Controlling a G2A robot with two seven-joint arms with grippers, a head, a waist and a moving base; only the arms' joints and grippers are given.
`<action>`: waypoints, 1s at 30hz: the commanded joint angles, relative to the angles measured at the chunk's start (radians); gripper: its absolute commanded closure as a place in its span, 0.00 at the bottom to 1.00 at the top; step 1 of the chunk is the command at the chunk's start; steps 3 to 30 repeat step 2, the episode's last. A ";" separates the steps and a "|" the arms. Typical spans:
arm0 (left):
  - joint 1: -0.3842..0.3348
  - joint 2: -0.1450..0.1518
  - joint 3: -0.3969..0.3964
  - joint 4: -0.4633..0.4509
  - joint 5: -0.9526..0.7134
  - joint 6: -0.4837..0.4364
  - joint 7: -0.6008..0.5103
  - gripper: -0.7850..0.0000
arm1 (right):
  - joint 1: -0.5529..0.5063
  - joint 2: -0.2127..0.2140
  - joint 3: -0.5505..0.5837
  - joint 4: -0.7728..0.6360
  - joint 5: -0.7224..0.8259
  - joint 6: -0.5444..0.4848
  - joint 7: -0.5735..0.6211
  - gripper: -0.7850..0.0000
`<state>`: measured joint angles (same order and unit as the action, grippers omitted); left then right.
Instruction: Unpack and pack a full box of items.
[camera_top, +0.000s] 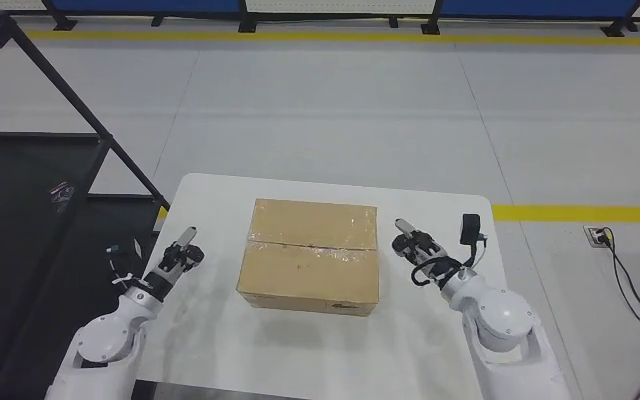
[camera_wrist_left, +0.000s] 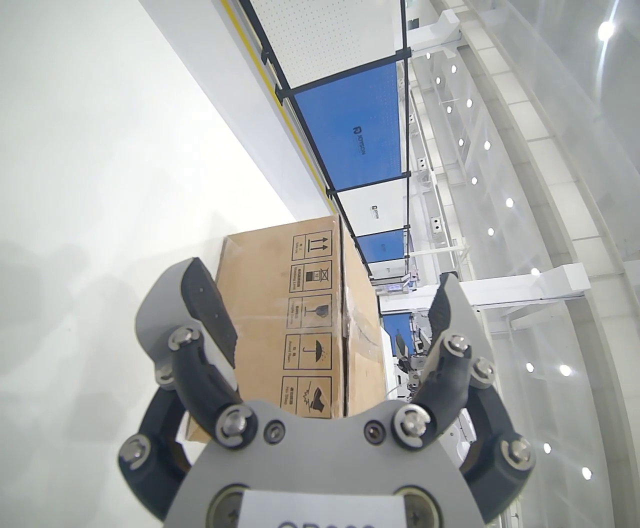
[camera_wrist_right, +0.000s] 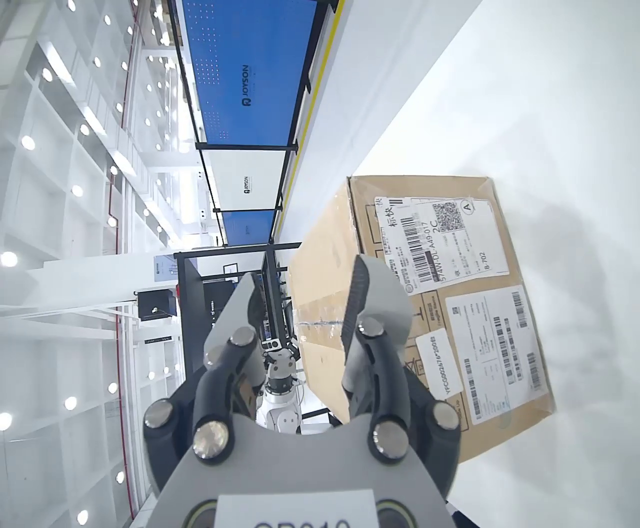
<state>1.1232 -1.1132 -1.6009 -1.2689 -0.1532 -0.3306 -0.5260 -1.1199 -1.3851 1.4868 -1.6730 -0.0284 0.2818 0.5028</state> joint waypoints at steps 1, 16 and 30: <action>0.000 0.000 0.000 0.000 0.000 0.000 0.000 0.00 | 0.000 0.000 0.000 0.000 0.000 0.000 0.000 0.37; 0.000 0.000 0.000 0.000 0.000 0.000 0.000 0.00 | 0.000 0.000 0.000 0.000 0.000 0.000 0.000 0.31; 0.000 0.000 0.000 0.000 0.000 0.000 0.000 0.00 | 0.000 0.000 0.000 0.000 0.000 0.000 0.000 0.31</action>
